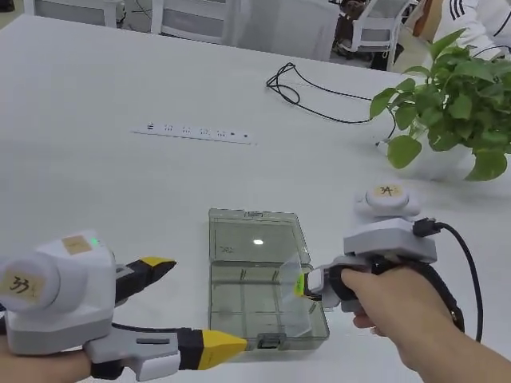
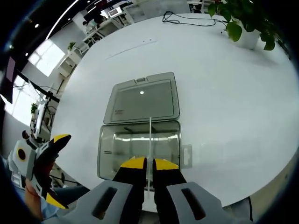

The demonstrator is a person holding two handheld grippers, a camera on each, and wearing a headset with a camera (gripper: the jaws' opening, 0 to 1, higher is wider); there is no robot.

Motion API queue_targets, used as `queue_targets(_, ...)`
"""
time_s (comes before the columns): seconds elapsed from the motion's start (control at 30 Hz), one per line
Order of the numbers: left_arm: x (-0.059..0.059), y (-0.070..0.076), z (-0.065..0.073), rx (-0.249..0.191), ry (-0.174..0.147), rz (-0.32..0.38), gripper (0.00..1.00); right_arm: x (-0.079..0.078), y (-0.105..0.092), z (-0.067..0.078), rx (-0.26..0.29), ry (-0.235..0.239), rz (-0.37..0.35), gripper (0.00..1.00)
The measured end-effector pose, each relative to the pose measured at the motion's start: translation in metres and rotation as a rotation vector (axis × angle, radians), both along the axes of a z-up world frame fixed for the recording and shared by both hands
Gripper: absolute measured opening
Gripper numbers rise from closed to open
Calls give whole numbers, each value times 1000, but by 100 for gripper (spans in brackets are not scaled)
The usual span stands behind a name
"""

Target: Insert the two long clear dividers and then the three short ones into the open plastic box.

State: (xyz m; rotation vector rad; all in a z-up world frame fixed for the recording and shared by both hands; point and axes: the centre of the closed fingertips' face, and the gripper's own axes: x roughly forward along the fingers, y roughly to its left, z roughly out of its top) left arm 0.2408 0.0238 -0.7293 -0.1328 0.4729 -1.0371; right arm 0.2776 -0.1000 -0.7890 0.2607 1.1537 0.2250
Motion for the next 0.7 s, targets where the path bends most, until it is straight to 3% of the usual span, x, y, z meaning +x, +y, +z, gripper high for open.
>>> queue_targets(0.7, 2, 0, -2, -1, 9, 4, 94, 2, 1, -4, -10, 7, 12, 6)
